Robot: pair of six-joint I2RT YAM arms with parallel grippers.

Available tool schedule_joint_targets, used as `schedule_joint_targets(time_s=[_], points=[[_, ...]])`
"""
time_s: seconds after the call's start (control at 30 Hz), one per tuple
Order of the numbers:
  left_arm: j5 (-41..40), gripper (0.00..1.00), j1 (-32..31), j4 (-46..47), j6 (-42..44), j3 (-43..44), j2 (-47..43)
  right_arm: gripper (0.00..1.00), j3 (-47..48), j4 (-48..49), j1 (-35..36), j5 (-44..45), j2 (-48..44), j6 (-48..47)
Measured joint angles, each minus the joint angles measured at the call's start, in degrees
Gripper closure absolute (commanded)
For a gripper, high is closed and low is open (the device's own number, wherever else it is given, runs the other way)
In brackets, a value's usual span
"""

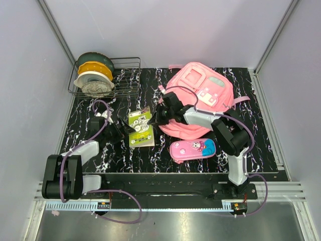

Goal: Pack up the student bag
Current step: Pick up the book from the center of the board.

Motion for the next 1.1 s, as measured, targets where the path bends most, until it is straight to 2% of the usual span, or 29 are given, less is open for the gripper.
schedule_joint_targets(time_s=[0.17, 0.43, 0.47, 0.53, 0.57, 0.8, 0.9, 0.93, 1.0, 1.07, 1.1], points=[[0.5, 0.01, 0.1, 2.3, -0.2, -0.1, 0.4, 1.00, -2.3, 3.9, -2.1, -4.0, -1.9, 2.2], [6.9, 0.01, 0.2, 13.7, -3.3, -1.9, 4.7, 1.00, -4.3, 8.0, -2.7, -7.9, -2.2, 4.7], [8.0, 0.06, 0.1, 15.2, -3.9, -1.9, 5.2, 1.00, -4.5, 8.2, -2.8, -8.4, -2.2, 4.9], [9.5, 0.10, -0.1, 17.8, -5.0, -1.9, 5.9, 1.00, -4.8, 9.0, -2.8, -9.2, -2.2, 5.5], [10.2, 0.16, -0.3, 19.0, -5.3, -1.9, 6.1, 1.00, -4.9, 9.4, -2.8, -9.4, -2.2, 5.8], [13.9, 0.21, -0.4, 28.6, -9.3, -4.6, 6.7, 1.00, -6.3, 11.5, -3.4, -10.2, -2.2, 7.8], [14.2, 0.23, -0.4, 29.6, -10.0, -6.5, 5.6, 1.00, -7.6, 12.4, -3.5, -10.2, -2.2, 9.3], [14.2, 0.28, -0.4, 29.6, -10.2, -7.2, 4.8, 1.00, -8.0, 12.7, -3.4, -10.2, -2.2, 9.9], [14.2, 0.30, -0.4, 29.5, -10.7, -8.5, 2.9, 1.00, -8.1, 13.0, -3.4, -10.2, -2.2, 10.8], [14.2, 0.41, -0.4, 29.6, -10.8, -9.1, 1.7, 1.00, -8.1, 13.8, -3.5, -10.2, -2.2, 11.3], [14.2, 0.42, -0.4, 29.6, -10.9, -9.2, 1.3, 1.00, -8.1, 14.1, -3.5, -10.2, -2.2, 11.5]])
